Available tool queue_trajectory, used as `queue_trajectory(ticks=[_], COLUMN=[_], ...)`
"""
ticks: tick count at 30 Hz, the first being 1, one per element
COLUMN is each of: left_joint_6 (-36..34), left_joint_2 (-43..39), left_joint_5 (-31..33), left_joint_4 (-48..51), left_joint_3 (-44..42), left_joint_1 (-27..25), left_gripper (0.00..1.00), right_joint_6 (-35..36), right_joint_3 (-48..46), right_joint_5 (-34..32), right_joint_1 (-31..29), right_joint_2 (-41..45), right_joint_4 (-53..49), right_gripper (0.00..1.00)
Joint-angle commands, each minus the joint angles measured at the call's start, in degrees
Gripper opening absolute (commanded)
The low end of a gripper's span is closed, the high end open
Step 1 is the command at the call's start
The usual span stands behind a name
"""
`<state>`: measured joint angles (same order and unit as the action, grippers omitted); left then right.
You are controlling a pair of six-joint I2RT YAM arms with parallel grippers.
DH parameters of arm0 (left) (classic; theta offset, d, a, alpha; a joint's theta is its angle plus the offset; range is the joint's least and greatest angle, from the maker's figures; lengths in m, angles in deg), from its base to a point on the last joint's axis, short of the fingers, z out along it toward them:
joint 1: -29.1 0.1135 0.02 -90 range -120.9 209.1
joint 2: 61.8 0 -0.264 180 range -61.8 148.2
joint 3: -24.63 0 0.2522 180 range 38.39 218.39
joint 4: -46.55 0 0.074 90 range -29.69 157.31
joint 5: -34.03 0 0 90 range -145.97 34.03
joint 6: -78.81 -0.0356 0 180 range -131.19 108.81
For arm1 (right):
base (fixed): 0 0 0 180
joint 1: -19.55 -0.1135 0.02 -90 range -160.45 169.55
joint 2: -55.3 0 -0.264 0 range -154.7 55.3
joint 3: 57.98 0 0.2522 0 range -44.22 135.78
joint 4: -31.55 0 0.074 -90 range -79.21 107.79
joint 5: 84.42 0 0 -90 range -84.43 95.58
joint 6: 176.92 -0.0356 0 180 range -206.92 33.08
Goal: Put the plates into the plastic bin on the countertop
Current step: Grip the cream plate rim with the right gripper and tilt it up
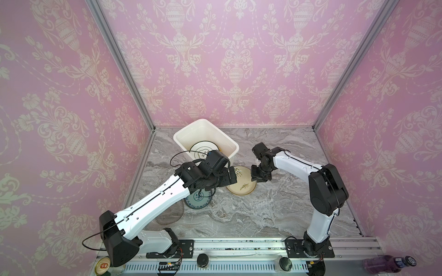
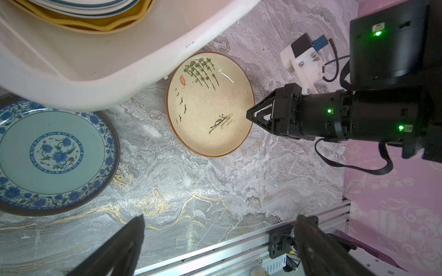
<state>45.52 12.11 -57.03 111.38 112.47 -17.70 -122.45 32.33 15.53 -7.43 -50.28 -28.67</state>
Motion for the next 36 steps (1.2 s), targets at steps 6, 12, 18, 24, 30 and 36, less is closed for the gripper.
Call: queue_trajectory(ticks=[6,12,18,24,30,36], left_joint_6=[-0.64,-0.55,-0.53,-0.96,-2.39,-3.18], left_joint_2=[0.88,0.63,0.71,1.65,3.66,6.69], left_joint_5=[1.41,1.66,1.8,1.52,0.63,-0.59], left_joint_4=[1.93,2.36,1.94,1.13,0.79,-0.48], left_joint_3=[2.54,2.64,2.38,2.81,4.03,4.93], left_joint_1=[-0.57,-0.57,-0.57,-0.57,-0.61,-0.8], left_gripper=[0.99,0.99,0.99,0.99,0.99,0.99], right_joint_6=[2.94,4.07,5.02,6.22,10.59,11.53], right_joint_3=[1.5,3.16,3.52,2.62,-1.55,-8.33], right_joint_5=[-0.19,1.38,0.04,0.4,-1.17,-1.82], right_joint_1=[1.34,1.4,1.61,2.63,4.14,5.23], right_joint_2=[-1.93,-5.51,-5.19,-3.06,0.93,6.28], right_joint_4=[-2.94,-3.54,-5.79,-8.13,-12.19,-13.69], right_gripper=[0.36,0.26,0.15,0.06,0.04,0.04])
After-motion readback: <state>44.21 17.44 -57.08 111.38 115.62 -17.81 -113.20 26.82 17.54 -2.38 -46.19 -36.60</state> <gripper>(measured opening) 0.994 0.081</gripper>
